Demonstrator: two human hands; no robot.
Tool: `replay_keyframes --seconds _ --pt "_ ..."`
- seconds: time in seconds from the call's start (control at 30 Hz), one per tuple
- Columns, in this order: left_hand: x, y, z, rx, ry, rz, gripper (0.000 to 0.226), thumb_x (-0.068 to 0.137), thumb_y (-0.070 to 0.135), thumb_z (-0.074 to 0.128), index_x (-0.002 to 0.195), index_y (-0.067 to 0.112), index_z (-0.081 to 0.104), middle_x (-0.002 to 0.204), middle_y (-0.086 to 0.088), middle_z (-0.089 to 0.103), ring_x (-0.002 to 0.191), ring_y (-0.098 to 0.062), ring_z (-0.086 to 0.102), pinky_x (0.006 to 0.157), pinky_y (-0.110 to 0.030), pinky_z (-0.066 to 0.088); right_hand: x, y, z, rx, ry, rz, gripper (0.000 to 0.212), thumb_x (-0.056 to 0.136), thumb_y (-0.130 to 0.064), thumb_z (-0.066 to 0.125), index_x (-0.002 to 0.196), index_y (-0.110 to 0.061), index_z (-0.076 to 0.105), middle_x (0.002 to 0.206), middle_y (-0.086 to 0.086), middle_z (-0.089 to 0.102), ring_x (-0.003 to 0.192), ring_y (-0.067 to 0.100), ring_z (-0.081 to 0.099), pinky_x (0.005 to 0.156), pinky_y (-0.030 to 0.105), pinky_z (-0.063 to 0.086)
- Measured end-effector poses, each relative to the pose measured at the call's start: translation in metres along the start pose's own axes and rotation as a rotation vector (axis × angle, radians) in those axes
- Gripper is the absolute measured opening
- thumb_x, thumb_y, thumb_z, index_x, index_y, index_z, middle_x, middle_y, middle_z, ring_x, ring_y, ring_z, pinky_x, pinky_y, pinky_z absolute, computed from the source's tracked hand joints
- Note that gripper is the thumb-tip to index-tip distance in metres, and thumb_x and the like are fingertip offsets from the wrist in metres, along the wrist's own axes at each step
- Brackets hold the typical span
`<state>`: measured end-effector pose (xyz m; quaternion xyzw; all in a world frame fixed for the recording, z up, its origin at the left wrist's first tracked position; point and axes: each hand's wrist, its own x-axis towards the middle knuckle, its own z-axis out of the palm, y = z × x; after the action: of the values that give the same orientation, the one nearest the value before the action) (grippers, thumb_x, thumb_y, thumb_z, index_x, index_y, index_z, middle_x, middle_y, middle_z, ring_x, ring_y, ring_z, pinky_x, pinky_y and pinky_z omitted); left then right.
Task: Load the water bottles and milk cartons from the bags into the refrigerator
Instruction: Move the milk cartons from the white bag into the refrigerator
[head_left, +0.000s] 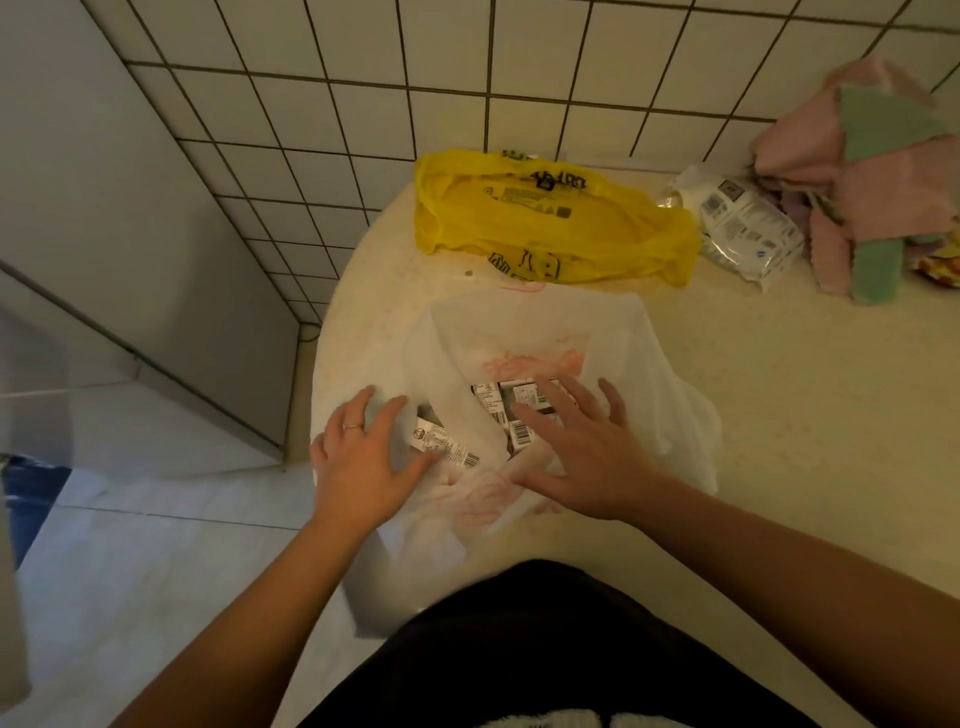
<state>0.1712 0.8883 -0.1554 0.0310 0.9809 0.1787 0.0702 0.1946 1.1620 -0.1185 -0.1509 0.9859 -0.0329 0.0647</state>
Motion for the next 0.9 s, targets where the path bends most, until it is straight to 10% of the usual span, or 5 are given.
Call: replay_keyframes --seconds 0.17,0.4,0.7,0.9 --pt "-0.008 0.017 0.027 0.038 -0.318 -0.045 0.112 0.054 0.089 0.061 0.146 0.052 0.007 0.162 0.007 -0.019 0.148 -0.036 -0.017 0.112 -0.068 0.010 0.051 -0.027 0.000 -0.018 -0.069 0.052 0.068 0.090 -0.071 0.030 0.149 -0.038 0.023 0.163 0.005 0.008 0.150 0.029 0.006 0.112 0.067 0.001" --pt "-0.013 -0.002 0.050 -0.076 0.084 0.318 0.017 0.088 0.045 0.057 0.100 0.038 0.066 0.136 0.004 0.052 0.125 -0.028 0.044 0.095 -0.049 0.044 0.063 -0.024 0.008 0.031 -0.102 0.010 0.057 0.095 -0.059 0.039 0.145 -0.032 0.033 0.158 0.001 0.020 0.147 0.025 0.012 0.113 0.060 0.006" --pt "-0.004 0.011 0.032 -0.186 -0.046 0.404 0.048 0.088 0.067 0.048 0.116 0.033 0.067 0.120 0.012 0.060 0.106 -0.014 0.056 0.085 -0.036 0.048 0.065 -0.022 0.011 0.131 0.027 0.010 0.052 0.090 -0.052 0.047 0.136 -0.028 0.049 0.152 -0.002 0.037 0.143 0.023 0.027 0.114 0.055 0.012" --pt "0.012 0.076 0.034 -0.568 -0.256 -0.069 0.029 0.082 0.058 0.065 0.089 0.031 0.065 0.077 0.011 0.066 0.072 -0.004 0.061 0.067 -0.030 0.051 0.055 -0.016 0.012 0.100 0.019 0.105 0.057 0.090 -0.046 0.029 0.143 -0.029 0.041 0.148 -0.006 0.042 0.138 0.022 0.033 0.115 0.052 0.018"
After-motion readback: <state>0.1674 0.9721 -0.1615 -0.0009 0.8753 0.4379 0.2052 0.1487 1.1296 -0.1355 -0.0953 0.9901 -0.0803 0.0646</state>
